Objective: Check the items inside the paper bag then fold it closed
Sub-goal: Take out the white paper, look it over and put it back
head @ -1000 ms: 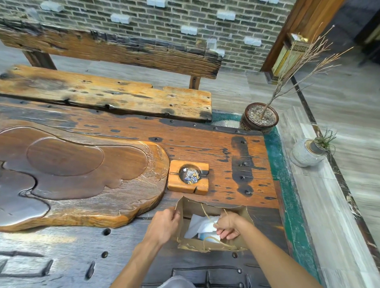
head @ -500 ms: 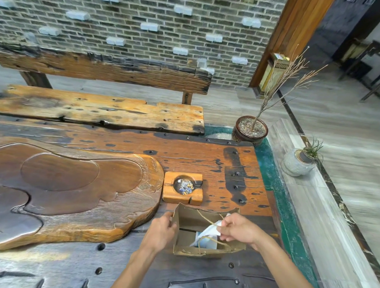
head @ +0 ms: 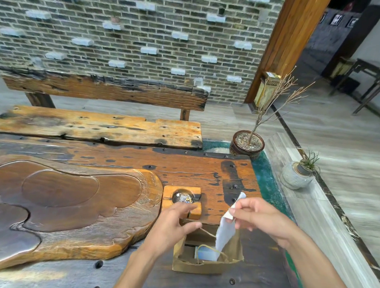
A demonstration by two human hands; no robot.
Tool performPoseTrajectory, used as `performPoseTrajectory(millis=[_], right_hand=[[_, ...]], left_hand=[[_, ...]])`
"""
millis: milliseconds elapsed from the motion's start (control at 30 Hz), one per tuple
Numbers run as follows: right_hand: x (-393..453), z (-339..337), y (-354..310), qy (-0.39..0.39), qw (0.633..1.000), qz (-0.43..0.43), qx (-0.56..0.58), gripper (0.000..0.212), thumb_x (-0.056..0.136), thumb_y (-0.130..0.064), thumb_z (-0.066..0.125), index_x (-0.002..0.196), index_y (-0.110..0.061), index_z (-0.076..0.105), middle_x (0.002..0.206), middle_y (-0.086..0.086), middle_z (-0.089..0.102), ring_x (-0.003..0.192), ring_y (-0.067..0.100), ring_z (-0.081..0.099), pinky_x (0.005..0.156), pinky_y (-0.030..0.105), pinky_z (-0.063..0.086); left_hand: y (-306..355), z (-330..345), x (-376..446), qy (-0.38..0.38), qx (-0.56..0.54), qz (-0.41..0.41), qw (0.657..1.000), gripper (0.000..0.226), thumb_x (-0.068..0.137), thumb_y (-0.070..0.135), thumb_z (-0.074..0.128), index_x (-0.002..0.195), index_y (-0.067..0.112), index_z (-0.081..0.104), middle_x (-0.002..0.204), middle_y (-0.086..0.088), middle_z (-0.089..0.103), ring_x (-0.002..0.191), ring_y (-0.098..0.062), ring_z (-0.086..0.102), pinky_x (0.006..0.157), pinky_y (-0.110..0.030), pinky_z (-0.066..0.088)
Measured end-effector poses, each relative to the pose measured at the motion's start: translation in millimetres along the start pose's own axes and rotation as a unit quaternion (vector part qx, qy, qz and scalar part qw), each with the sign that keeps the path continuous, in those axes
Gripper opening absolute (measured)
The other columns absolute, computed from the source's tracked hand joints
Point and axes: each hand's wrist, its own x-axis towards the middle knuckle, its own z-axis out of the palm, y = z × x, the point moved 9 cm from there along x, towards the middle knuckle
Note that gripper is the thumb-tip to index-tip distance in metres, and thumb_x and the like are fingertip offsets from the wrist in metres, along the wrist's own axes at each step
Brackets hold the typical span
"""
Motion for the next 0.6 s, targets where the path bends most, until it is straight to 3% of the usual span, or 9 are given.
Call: performPoseTrajectory(millis=[100,167,233,333,433,500,533,600], right_hand=[[-3.6,-1.6,-35.1,-0.002,0.999,-0.040,0.008,0.024,0.093,-0.024,0.065,0.086,-0.002,0.073,0.074,0.009,0.074,0.061,0.012,0.059,0.055,0.025,0.035],[-3.6,-0.7,-57.1,0.000,0.997,-0.066,0.025,0.024,0.092,-0.024,0.066,0.086,-0.001,0.072,0.076,0.009,0.074,0.060,0.022,0.056,0.052,0.029,0.029],[-4.5,0.4,-77.9,0.006,0.995,-0.089,0.045,0.019,0.093,-0.020,0.065,0.083,-0.005,0.070,0.082,0.012,0.074,0.059,0.017,0.060,0.049,0.024,0.029],[-4.7,5.1,-100.8,0.010,0.992,-0.102,0.078,0.015,0.093,-0.017,0.063,0.085,-0.005,0.067,0.079,0.011,0.072,0.057,0.015,0.061,0.048,0.023,0.025],[-6.0,11.5,-117.5,-0.004,0.988,-0.130,0.085,0.018,0.094,-0.020,0.062,0.090,-0.005,0.071,0.086,0.015,0.074,0.062,0.016,0.062,0.050,0.023,0.028],[-10.1,8.5,-126.1,-0.012,0.981,-0.159,0.114,0.026,0.093,-0.022,0.063,0.101,0.001,0.071,0.101,0.019,0.075,0.072,0.019,0.066,0.053,0.023,0.035],[-13.1,2.1,-129.6,-0.006,0.976,-0.177,0.130,0.029,0.091,-0.024,0.065,0.104,0.002,0.071,0.105,0.020,0.074,0.076,0.021,0.066,0.055,0.024,0.038],[-18.2,-19.5,-130.5,0.036,0.965,-0.201,0.165,0.032,0.085,-0.029,0.071,0.103,-0.002,0.072,0.106,0.021,0.073,0.079,0.023,0.066,0.058,0.027,0.043]], left_hand=[[49.2,-3.1,3.6,-0.070,-0.080,0.058,0.993,0.082,0.068,0.053,0.079,0.140,0.044,0.042,0.139,0.023,0.049,0.126,0.006,0.045,0.107,-0.023,0.040],[72.3,-2.8,7.5,-0.098,-0.121,0.085,0.984,0.087,0.067,0.048,0.083,0.140,0.049,0.037,0.139,0.024,0.050,0.129,0.003,0.045,0.110,-0.026,0.039],[88.6,-5.8,12.5,-0.090,-0.134,0.102,0.982,0.077,0.071,0.042,0.082,0.135,0.053,0.040,0.129,0.026,0.057,0.121,0.001,0.052,0.104,-0.029,0.045],[97.9,-20.3,17.4,-0.011,-0.168,0.089,0.982,0.039,0.086,0.032,0.068,0.110,0.060,0.054,0.100,0.030,0.065,0.091,0.008,0.058,0.085,-0.023,0.049],[94.0,-28.3,19.4,0.028,-0.253,0.043,0.966,0.014,0.091,0.028,0.057,0.093,0.037,0.067,0.082,0.015,0.067,0.076,0.000,0.057,0.069,-0.023,0.046],[88.0,-27.2,17.4,0.014,-0.368,-0.006,0.930,0.016,0.087,0.031,0.058,0.090,0.028,0.073,0.084,0.006,0.072,0.078,-0.013,0.064,0.065,-0.025,0.051],[83.9,-26.7,16.3,0.005,-0.426,-0.032,0.904,0.018,0.085,0.030,0.060,0.094,0.022,0.074,0.090,-0.001,0.075,0.083,-0.022,0.068,0.068,-0.031,0.055],[77.9,-27.7,14.4,-0.005,-0.510,-0.061,0.858,0.028,0.086,0.022,0.064,0.109,0.008,0.068,0.108,-0.014,0.075,0.099,-0.033,0.070,0.087,-0.045,0.057]])
